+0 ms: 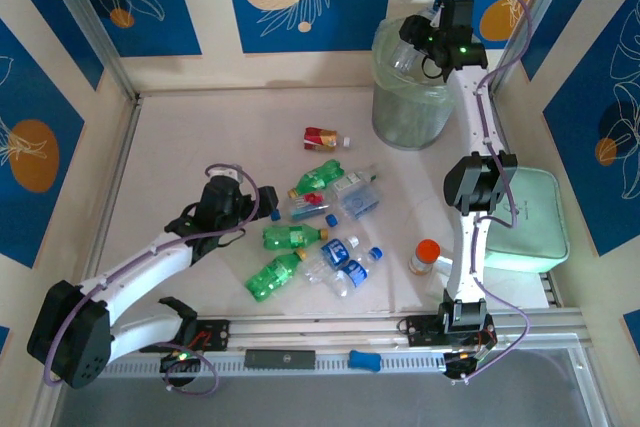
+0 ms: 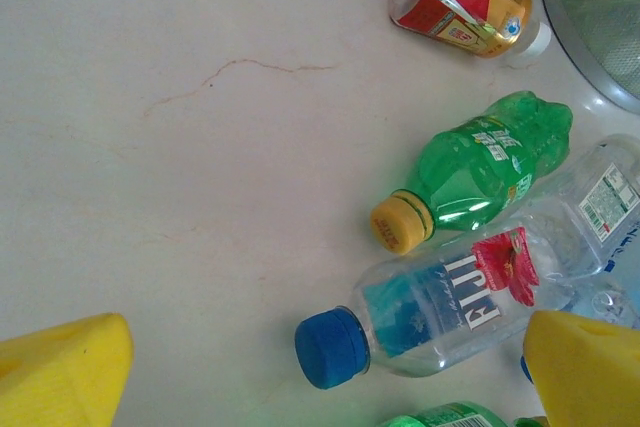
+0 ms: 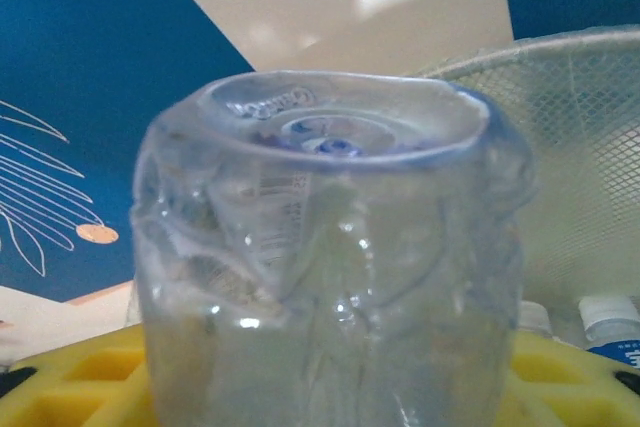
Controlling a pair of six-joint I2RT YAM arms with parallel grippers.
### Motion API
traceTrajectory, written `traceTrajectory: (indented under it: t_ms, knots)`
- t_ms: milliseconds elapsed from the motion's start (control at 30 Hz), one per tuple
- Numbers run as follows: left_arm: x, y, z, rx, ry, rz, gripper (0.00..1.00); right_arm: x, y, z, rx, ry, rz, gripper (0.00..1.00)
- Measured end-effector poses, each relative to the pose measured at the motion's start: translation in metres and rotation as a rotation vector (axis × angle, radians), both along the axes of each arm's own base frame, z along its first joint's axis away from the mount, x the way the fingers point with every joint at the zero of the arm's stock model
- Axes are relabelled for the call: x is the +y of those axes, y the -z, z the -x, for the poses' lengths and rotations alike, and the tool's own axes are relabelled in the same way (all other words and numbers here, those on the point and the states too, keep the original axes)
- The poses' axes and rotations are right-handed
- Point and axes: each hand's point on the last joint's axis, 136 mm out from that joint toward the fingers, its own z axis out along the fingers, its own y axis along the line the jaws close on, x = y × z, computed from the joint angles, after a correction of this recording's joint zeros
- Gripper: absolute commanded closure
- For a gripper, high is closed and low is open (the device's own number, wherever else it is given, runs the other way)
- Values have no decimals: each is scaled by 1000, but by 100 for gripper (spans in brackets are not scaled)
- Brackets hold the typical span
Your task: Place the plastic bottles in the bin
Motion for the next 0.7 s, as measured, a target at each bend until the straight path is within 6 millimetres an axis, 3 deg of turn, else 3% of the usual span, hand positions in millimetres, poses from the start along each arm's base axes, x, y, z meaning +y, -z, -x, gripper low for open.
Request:
traceTrajectory:
  t_ms: [133, 400, 567, 700]
  knots:
    - [0, 0, 0, 0, -1, 0, 0, 0, -5, 3, 0, 2, 6, 17]
    - [0, 0, 0, 0, -1, 0, 0, -7, -18, 16, 7, 10, 41, 14]
    - [1, 3, 1, 4, -3, 1, 0, -3, -35, 51, 16, -7, 56, 14]
    - [1, 8, -1, 13, -14, -2, 0, 12, -48, 94, 2, -58, 46, 13]
